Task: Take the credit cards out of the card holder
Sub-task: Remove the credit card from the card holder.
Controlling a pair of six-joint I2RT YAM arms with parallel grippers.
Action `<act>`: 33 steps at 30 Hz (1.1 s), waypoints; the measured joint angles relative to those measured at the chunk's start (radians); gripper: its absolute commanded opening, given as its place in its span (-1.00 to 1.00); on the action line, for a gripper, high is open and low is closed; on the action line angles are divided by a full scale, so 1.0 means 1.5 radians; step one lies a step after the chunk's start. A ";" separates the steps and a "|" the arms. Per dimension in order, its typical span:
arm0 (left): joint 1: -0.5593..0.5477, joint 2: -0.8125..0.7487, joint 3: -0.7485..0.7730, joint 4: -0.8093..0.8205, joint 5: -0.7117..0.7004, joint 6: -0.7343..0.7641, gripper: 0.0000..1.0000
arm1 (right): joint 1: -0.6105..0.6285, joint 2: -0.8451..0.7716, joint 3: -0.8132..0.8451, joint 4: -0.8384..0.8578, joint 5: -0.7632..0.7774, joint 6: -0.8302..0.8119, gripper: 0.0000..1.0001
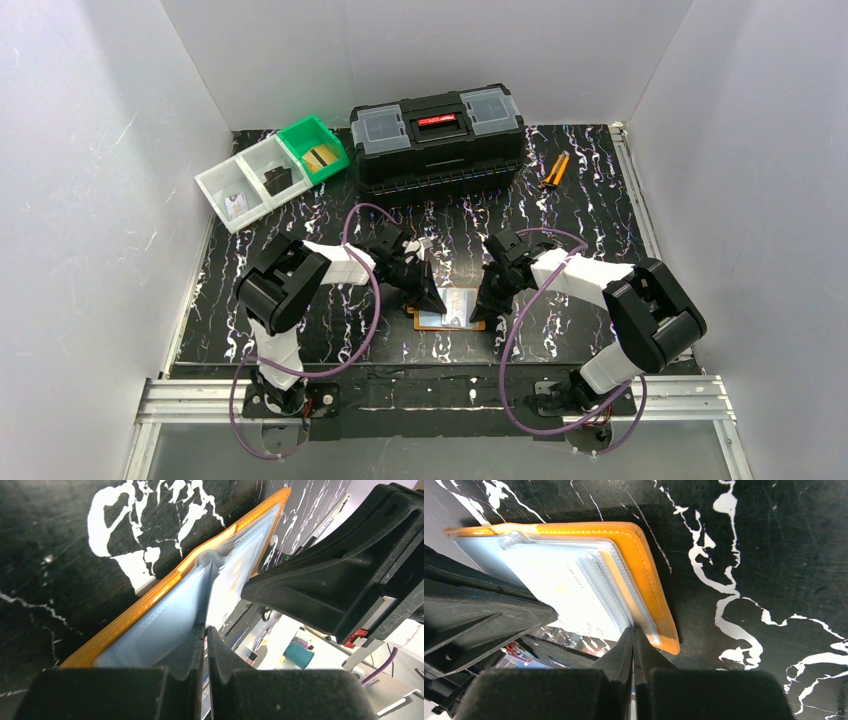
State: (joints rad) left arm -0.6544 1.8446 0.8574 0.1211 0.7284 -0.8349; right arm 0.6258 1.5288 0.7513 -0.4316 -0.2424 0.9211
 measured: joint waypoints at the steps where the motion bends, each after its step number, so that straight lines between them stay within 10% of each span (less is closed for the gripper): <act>1: 0.003 -0.003 0.000 -0.010 0.001 0.006 -1.00 | 0.000 -0.001 -0.001 0.001 -0.001 0.000 -0.94; 33: 0.038 -0.041 0.036 -0.195 -0.056 0.118 -1.00 | -0.002 -0.005 -0.007 0.016 -0.003 0.003 -0.85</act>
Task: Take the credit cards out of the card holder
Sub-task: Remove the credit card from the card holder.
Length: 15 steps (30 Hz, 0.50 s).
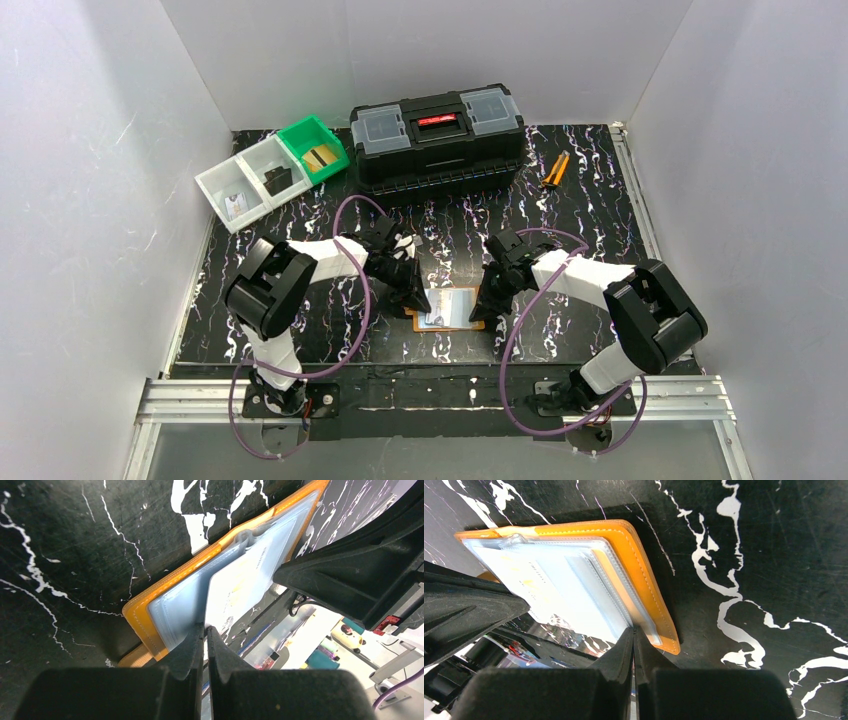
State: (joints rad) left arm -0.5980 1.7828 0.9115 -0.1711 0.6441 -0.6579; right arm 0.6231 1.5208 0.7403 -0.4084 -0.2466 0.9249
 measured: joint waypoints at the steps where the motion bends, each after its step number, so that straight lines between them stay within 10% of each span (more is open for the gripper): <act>1: 0.001 -0.001 0.000 -0.001 0.000 0.000 -1.00 | 0.000 0.000 0.000 0.000 0.000 0.000 -0.85; 15: 0.032 -0.076 0.000 -0.070 -0.035 0.023 -1.00 | 0.000 -0.011 0.002 -0.010 0.025 -0.008 -0.81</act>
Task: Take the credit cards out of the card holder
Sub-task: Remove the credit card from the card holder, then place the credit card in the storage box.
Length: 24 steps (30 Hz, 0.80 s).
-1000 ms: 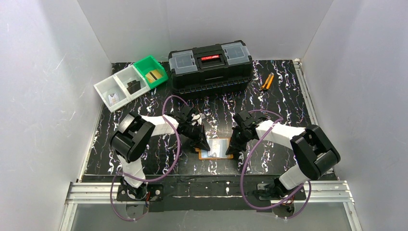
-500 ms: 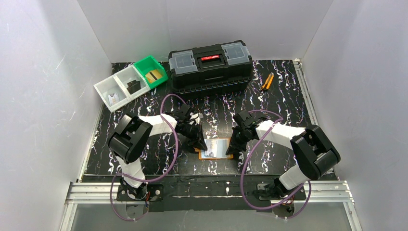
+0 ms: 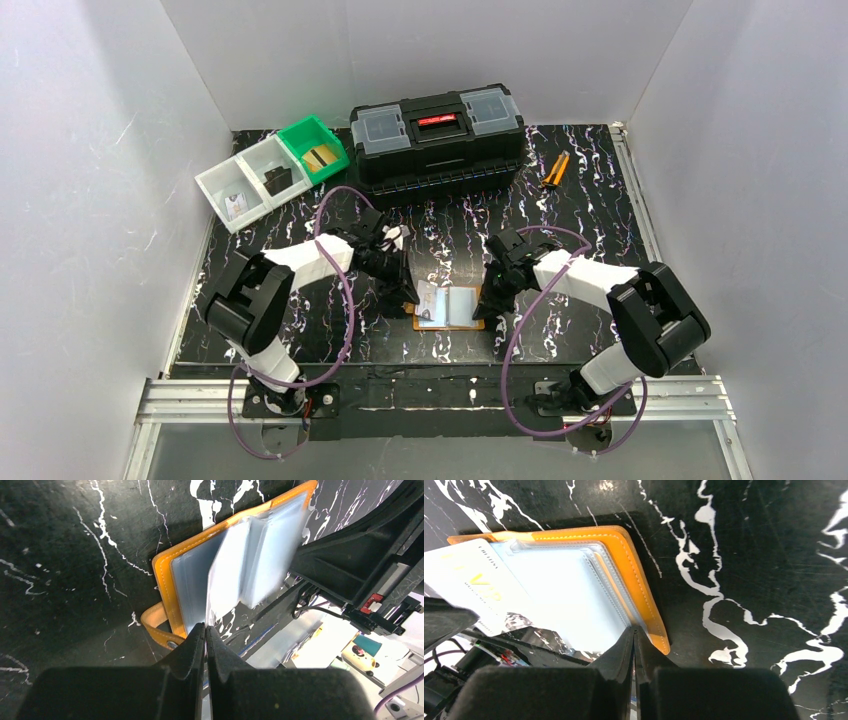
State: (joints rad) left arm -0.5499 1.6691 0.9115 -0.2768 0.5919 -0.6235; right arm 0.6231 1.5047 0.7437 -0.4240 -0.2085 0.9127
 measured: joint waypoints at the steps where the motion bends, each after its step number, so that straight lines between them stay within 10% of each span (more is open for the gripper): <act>1: 0.002 -0.006 0.000 -0.003 -0.002 0.002 -1.00 | 0.000 -0.002 0.000 -0.002 0.004 0.000 -0.81; 9: 0.012 -0.040 0.000 -0.029 -0.009 0.010 -1.00 | -0.002 -0.016 0.009 -0.037 0.055 -0.010 -0.61; 24: 0.024 -0.101 -0.001 0.009 0.050 -0.031 -1.00 | -0.002 -0.122 0.092 -0.085 0.053 -0.032 0.60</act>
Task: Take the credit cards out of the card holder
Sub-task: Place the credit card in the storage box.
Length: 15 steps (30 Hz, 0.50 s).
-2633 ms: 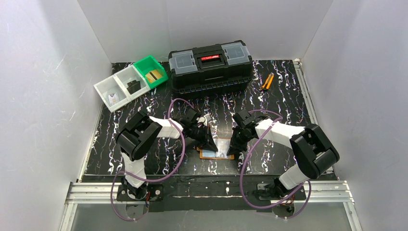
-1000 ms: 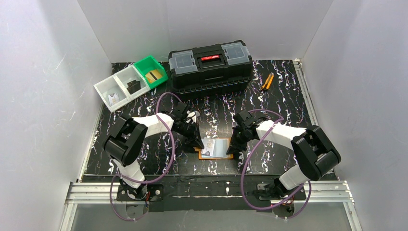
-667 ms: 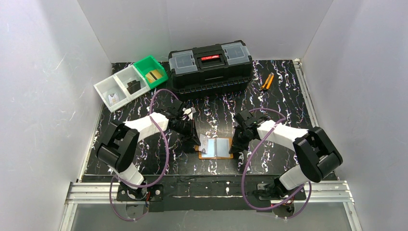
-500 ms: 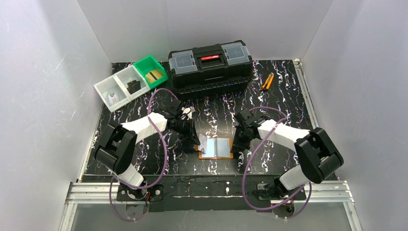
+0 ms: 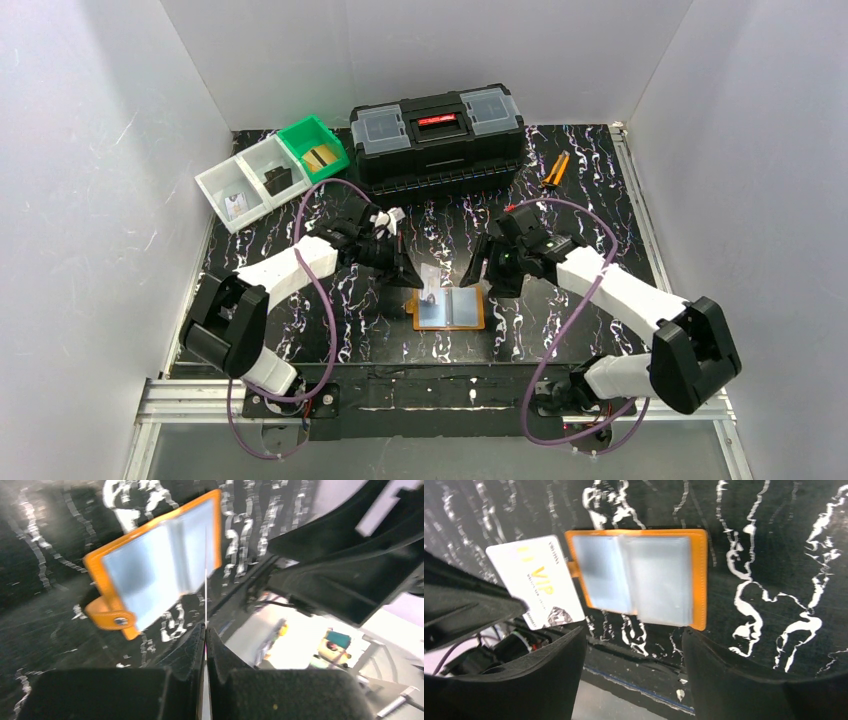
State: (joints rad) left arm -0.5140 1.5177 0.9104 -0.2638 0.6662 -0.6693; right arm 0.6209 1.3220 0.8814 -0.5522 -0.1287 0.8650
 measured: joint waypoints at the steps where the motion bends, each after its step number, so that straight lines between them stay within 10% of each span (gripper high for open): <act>1: 0.001 -0.006 -0.003 0.022 0.011 -0.017 -1.00 | 0.000 -0.011 0.000 0.003 -0.010 0.001 0.61; 15: 0.015 -0.036 -0.054 0.370 0.124 -0.299 -1.00 | -0.012 -0.111 -0.041 0.175 -0.133 0.081 0.23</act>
State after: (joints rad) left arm -0.4919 1.4635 0.8299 0.2913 0.8524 -1.1172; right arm 0.6029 1.1557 0.8204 -0.2901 -0.3279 0.9871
